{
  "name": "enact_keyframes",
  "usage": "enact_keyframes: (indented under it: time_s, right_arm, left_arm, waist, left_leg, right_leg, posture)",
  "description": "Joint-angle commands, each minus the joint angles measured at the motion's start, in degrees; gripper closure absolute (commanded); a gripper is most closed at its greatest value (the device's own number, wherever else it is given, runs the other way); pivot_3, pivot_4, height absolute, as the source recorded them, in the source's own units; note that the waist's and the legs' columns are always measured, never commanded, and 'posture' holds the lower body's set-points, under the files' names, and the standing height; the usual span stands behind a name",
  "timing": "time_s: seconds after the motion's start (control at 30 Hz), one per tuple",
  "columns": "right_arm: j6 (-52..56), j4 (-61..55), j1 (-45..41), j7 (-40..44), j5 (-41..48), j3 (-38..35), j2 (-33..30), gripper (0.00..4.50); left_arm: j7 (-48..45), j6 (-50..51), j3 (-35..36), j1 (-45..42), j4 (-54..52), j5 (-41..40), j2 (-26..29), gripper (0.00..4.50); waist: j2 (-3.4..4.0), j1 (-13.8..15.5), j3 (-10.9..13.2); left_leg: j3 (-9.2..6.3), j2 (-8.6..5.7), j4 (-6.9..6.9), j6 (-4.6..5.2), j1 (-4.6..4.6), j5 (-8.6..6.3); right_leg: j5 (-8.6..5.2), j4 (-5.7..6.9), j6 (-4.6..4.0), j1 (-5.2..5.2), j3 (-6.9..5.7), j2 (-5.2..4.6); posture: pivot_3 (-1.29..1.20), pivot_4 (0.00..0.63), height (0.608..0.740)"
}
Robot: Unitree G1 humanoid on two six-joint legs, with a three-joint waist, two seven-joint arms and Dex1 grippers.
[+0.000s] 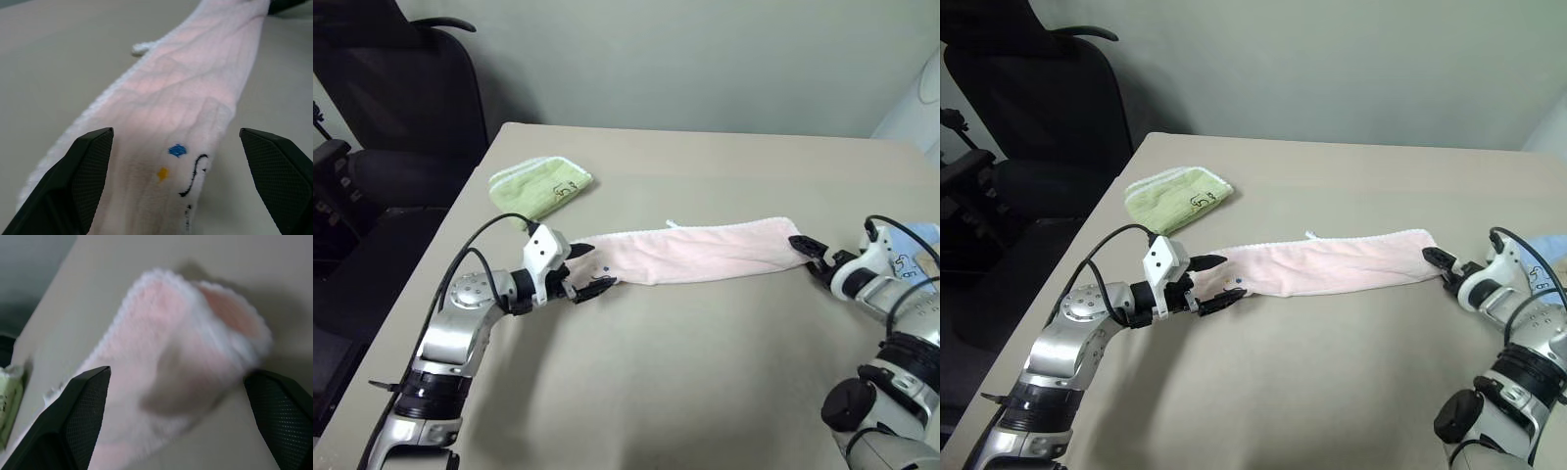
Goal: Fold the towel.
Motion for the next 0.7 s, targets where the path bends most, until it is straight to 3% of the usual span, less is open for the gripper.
enact_keyframes:
  time_s: [0.03,0.13,0.23,0.6,0.7]
  right_arm:
    - [-3.25,3.36,-1.9,-1.29,1.3,1.88,0.16,0.0]
    - [-4.57,5.26,-2.55,-1.69,1.87,2.57,0.31,0.0]
    - [-5.24,6.03,-2.35,-2.23,2.58,2.85,0.3,0.58]
    - [-5.55,3.08,0.53,-5.02,6.75,0.57,-0.8,4.46]
    - [-5.67,1.73,1.72,-6.02,8.05,-0.22,-1.25,4.46]
  left_arm:
    - [-0.31,-1.12,-0.04,0.93,-2.59,0.51,0.87,0.03]
    - [-0.1,-1.26,-0.15,1.9,-3.3,0.78,0.96,0.03]
    - [0.05,-1.2,-0.08,2.55,-3.78,0.85,1.11,0.0]
    - [-0.49,-1.02,-0.52,2.73,-2.9,0.98,1.59,0.0]
    - [-0.68,-1.17,-0.98,2.47,-2.45,1.16,1.47,0.0]
  waist:
    - [-0.01,-0.06,0.0]
    - [-0.03,-0.21,-0.02]
    - [-0.04,-0.25,-0.02]
    - [-0.02,-0.14,-0.02]
    - [-0.02,0.04,-0.02]
  left_leg:
    - [0.0,0.0,0.0,0.0,0.0,0.0]
    - [0.0,0.02,0.0,-0.02,0.01,-0.01]
    - [0.0,0.01,0.0,-0.02,0.03,-0.01]
    - [0.0,0.02,-0.04,-0.06,-0.08,-0.09]
    - [-0.01,0.02,-0.02,-0.06,-0.08,-0.09]
  right_leg:
    - [0.0,0.0,0.0,0.0,0.0,0.0]
    - [0.01,0.0,-0.04,0.0,-0.01,0.01]
    - [0.02,0.0,-0.09,0.02,0.01,0.01]
    - [0.01,0.0,-0.13,-0.08,-0.03,-0.01]
    - [0.0,0.0,-0.15,-0.07,-0.04,-0.01]
  posture:
    - [0.0,0.15,0.74]
    - [0.0,0.15,0.74]
    - [0.0,0.15,0.74]
    - [0.0,0.15,0.74]
    - [0.0,0.15,0.74]
